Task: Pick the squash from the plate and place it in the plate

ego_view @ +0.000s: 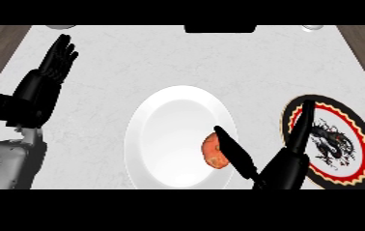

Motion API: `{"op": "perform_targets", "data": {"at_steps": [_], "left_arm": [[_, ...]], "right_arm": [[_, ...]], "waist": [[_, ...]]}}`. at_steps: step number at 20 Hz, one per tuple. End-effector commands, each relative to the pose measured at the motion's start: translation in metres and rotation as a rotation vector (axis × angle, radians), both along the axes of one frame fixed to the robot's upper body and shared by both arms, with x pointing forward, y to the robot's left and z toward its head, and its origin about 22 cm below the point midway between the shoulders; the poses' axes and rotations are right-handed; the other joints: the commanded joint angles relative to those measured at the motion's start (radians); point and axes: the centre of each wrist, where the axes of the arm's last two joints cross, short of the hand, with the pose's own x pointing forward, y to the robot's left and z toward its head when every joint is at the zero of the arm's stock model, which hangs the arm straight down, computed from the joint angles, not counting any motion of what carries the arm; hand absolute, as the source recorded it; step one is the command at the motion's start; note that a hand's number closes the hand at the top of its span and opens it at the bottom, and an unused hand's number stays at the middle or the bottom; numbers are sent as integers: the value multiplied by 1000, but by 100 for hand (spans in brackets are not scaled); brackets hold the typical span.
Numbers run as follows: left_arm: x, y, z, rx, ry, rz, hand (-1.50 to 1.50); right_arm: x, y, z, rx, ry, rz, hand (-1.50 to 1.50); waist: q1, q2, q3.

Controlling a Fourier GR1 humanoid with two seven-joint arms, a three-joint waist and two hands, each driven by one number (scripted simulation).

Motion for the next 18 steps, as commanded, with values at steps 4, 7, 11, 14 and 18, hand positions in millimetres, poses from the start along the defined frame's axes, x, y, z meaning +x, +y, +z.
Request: {"op": "perform_targets", "data": {"at_steps": [4,7,11,14,18], "left_arm": [[-14,19,-10,4,14,19,0],[-11,9,-4,0,7,8,0],[2,8,9,8,0,5,0],[2,15,10,16,-17,24,0],[-7,3,0,-10,-15,12,0]], "right_arm": [[-78,-6,11,193,-15,-78,-150],[-104,-10,11,177,-41,-89,-150],[-134,-9,12,178,-2,-96,-150],[-164,0,3,172,29,-59,-150],[-181,-11,9,142,0,-81,-150]], "waist": [[-18,-6,-1],[-17,-2,0],[-24,-2,0],[-29,-3,0],[-20,-2,0]]}}
